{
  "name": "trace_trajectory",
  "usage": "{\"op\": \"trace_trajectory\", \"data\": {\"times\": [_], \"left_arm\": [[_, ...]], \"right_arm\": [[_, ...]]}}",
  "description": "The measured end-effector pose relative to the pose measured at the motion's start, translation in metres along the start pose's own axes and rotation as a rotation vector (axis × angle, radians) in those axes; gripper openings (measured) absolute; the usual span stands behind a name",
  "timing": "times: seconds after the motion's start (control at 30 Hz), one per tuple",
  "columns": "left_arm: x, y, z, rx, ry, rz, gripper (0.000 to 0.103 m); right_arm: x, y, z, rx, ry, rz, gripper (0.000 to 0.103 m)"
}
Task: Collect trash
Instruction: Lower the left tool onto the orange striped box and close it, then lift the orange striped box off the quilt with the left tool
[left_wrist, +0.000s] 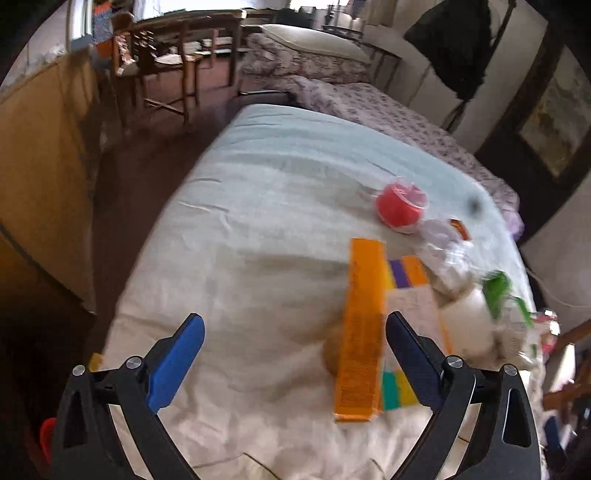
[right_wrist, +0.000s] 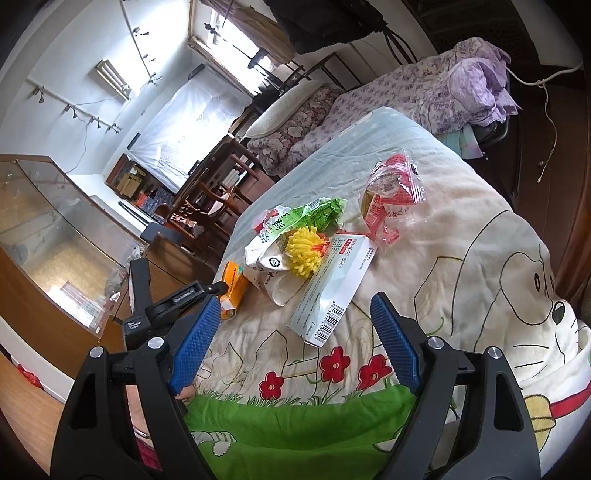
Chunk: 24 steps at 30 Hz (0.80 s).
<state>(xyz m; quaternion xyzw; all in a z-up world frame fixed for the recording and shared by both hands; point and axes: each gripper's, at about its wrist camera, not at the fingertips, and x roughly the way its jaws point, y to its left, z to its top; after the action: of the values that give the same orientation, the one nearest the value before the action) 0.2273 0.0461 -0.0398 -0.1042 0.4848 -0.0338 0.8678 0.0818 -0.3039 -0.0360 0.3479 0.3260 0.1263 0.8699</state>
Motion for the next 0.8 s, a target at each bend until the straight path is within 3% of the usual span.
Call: {"op": "trace_trajectory", "data": {"times": [0.1, 0.3, 0.43, 0.6, 0.73, 0.8], "left_arm": [[-0.002, -0.005, -0.002, 0.038, 0.009, -0.078, 0.096], [-0.02, -0.059, -0.021, 0.25, -0.079, -0.125, 0.097], [-0.003, -0.081, -0.032, 0.33, -0.041, -0.049, 0.097], [0.017, -0.068, -0.025, 0.287, 0.008, -0.006, 0.096], [0.009, -0.057, -0.023, 0.255, -0.007, -0.035, 0.069], [0.003, -0.052, -0.024, 0.24, -0.011, -0.057, 0.068]], "right_arm": [[0.0, 0.0, 0.0, 0.002, 0.0, 0.001, 0.081], [0.001, -0.001, 0.002, 0.004, 0.007, 0.004, 0.081], [0.001, -0.001, 0.002, 0.003, 0.007, 0.003, 0.081], [0.001, -0.001, 0.002, 0.003, 0.006, 0.003, 0.081], [0.001, -0.001, 0.002, 0.003, 0.007, 0.003, 0.081], [0.001, -0.001, 0.002, 0.005, 0.006, 0.004, 0.081]]}}
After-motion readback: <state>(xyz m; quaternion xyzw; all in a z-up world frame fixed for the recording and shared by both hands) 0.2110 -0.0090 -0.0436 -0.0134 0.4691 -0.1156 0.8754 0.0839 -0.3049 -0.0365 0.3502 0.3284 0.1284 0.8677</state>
